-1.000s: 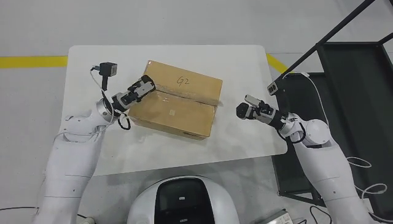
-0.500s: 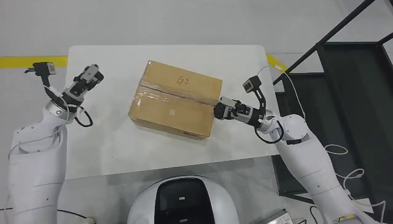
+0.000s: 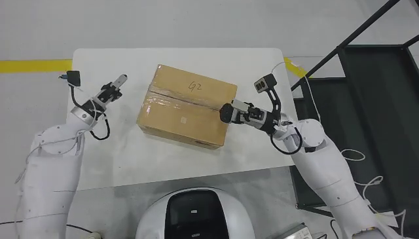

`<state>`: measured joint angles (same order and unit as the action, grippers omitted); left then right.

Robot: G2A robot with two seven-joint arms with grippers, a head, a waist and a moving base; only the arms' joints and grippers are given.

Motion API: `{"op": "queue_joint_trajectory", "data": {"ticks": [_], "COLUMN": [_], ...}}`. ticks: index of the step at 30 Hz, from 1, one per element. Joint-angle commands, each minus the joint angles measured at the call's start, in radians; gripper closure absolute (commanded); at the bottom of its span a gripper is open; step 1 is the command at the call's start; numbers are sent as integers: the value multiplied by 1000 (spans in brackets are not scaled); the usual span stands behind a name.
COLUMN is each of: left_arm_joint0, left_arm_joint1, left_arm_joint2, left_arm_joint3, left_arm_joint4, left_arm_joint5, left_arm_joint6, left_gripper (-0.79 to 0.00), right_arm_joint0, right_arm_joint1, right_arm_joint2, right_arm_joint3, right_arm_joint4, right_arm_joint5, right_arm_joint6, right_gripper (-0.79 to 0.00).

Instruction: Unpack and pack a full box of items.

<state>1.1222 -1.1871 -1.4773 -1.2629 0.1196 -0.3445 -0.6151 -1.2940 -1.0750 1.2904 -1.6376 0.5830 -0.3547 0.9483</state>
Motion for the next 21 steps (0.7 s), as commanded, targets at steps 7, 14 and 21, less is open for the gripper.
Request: {"op": "queue_joint_trajectory", "data": {"ticks": [7, 14, 21], "left_arm_joint0": [-30, -43, -68], "left_arm_joint1": [-34, -48, -57], "left_arm_joint2": [147, 204, 256], "left_arm_joint3": [111, 160, 144], "left_arm_joint4": [-157, -266, -282], "left_arm_joint5": [5, -21, -31], "left_arm_joint6": [-69, -147, -190], "left_gripper": [-785, -785, -785], "right_arm_joint0": [-8, 2, 48], "right_arm_joint1": [1, -3, -11], "right_arm_joint2": [32, 14, -41], "right_arm_joint3": [-44, -37, -7], "right_arm_joint4": [52, 48, -8], "right_arm_joint5": [-28, -12, 43], "right_arm_joint6": [15, 20, 10], "right_gripper": [-785, -785, -785]}}
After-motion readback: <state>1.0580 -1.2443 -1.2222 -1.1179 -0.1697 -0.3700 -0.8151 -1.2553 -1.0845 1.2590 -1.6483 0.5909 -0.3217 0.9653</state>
